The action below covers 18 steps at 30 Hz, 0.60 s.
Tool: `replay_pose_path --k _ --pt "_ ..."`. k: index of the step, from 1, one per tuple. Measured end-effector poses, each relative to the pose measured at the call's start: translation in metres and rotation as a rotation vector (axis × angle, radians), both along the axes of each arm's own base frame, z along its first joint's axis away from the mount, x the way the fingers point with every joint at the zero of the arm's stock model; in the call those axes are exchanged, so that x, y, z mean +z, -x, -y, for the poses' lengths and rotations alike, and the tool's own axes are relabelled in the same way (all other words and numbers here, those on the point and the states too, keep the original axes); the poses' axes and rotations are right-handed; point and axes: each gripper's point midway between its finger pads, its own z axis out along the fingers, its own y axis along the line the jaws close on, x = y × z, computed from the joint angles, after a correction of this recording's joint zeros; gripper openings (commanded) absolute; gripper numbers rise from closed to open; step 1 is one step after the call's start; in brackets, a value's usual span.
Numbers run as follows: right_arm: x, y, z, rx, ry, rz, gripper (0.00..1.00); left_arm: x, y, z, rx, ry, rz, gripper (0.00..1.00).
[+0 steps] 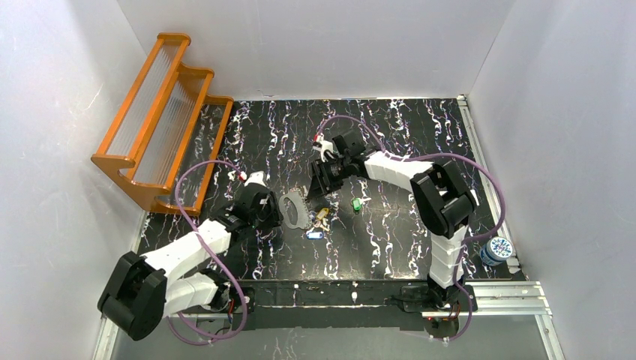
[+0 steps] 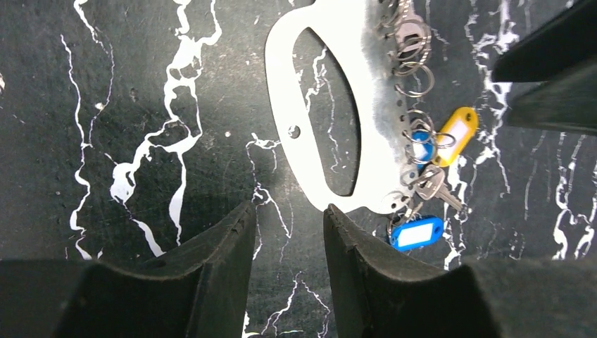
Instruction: Put the keys on the keyring
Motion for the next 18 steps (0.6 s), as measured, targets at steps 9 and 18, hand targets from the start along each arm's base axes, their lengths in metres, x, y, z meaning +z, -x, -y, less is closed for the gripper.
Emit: replay_pose_path --k 9,18 --pt "-0.034 0.023 -0.005 0.041 0.073 -0.07 0.47 0.036 -0.005 0.007 -0.036 0.096 0.154 0.39" --pt "-0.049 0.029 -0.002 -0.041 0.135 -0.124 0.5 0.051 -0.006 0.008 -0.043 0.135 0.223 0.39"
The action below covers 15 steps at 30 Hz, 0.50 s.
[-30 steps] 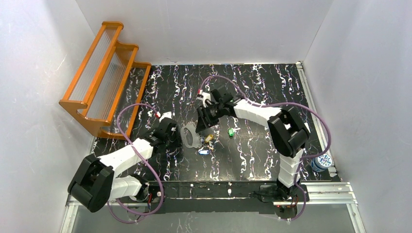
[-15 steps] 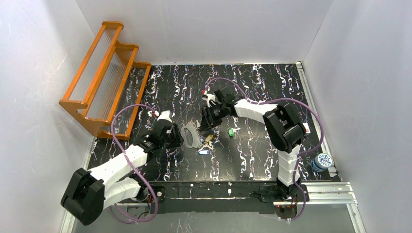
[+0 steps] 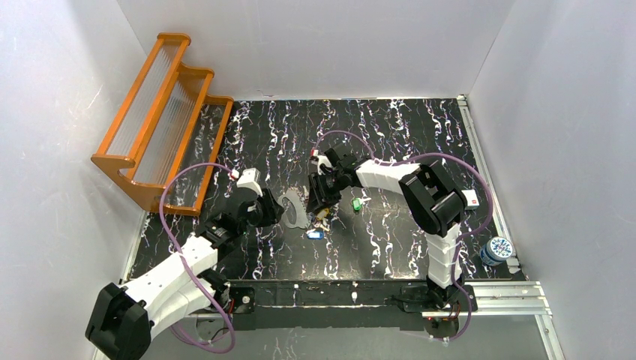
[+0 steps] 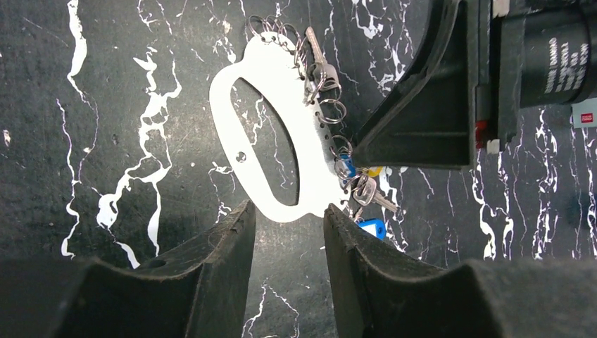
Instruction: Put the keys on the keyring
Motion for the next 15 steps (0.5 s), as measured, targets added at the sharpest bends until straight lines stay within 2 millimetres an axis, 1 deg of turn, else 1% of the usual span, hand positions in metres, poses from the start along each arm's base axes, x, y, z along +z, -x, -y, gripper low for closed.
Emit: replay_pose_path --k 7,15 --pt "0.002 -0.017 0.003 -0.114 0.002 -0.032 0.5 -0.005 0.002 0.0 -0.003 -0.005 -0.012 0.4" --pt "0.01 -0.032 -0.006 -0.2 -0.077 -0.095 0.45 -0.007 0.002 0.001 -0.009 -0.004 -0.019 0.4"
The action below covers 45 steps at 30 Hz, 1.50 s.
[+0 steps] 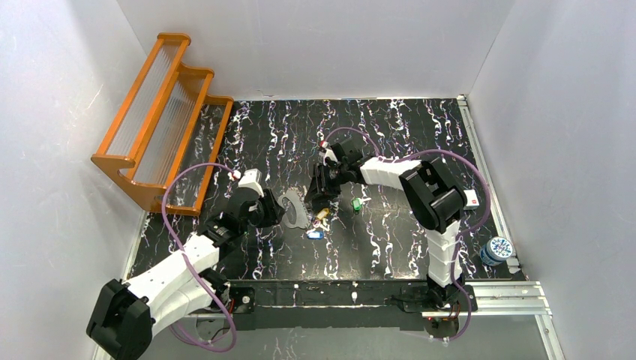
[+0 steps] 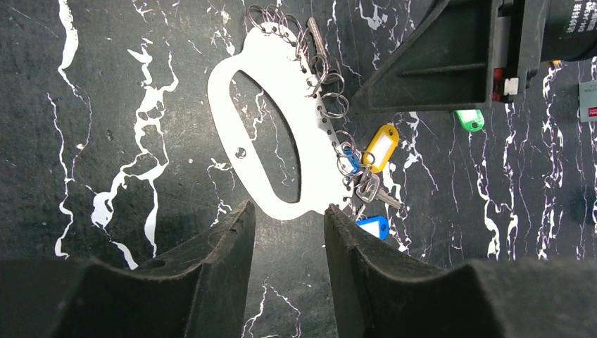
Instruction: Put the keys on the keyring
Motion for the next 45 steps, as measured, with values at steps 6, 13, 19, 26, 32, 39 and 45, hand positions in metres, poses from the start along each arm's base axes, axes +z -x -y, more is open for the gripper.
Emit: replay_pose_path --k 6,13,19,26,32,39,45 --pt "-0.013 -0.001 -0.003 -0.042 -0.003 -0.077 0.4 -0.003 -0.001 0.002 -0.005 -0.002 -0.008 0.4" --pt "-0.016 -0.001 -0.005 -0.055 -0.016 -0.111 0.29 -0.002 -0.002 0.003 -0.006 0.004 0.0 0.4" --pt "-0.019 -0.001 -0.007 -0.065 -0.022 -0.129 0.2 -0.002 -0.002 0.003 -0.006 0.004 0.0 0.4" --pt "-0.02 -0.002 -0.008 -0.067 -0.024 -0.131 0.01 -0.002 -0.002 0.003 -0.01 -0.002 0.003 0.4" --pt "-0.017 -0.004 -0.008 -0.036 -0.02 -0.097 0.01 -0.002 -0.002 0.001 -0.012 -0.011 0.006 0.4" --pt "-0.008 -0.005 -0.002 0.035 0.011 -0.011 0.01 -0.004 0.002 -0.005 -0.011 -0.041 0.001 0.4" --pt "0.012 -0.012 0.007 0.092 0.089 0.125 0.01 -0.002 0.003 -0.011 -0.012 -0.077 0.005 0.4"
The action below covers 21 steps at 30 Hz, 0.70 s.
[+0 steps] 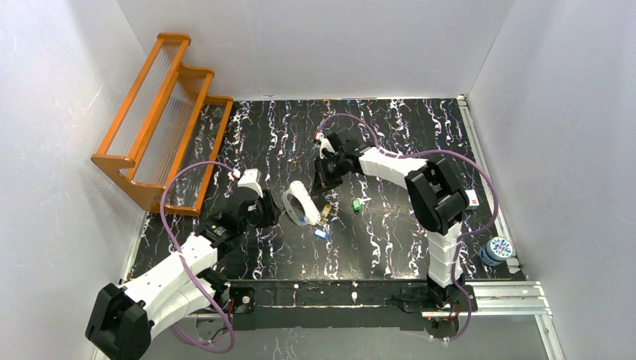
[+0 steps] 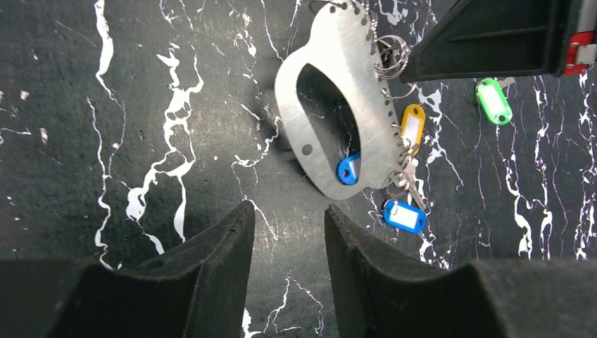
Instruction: Put the keys on the keyring
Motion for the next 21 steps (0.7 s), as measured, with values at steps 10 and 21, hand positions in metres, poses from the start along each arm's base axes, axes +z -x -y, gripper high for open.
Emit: replay_pose_path --k 10,21 --pt "0.05 0.006 0.0 0.162 0.143 0.306 0.01 0.03 -0.012 0.0 -0.015 -0.023 0.075 0.39" --pt "0.057 0.073 -0.043 0.501 0.196 0.545 0.01 0.041 -0.014 0.0 -0.029 -0.032 0.103 0.35"
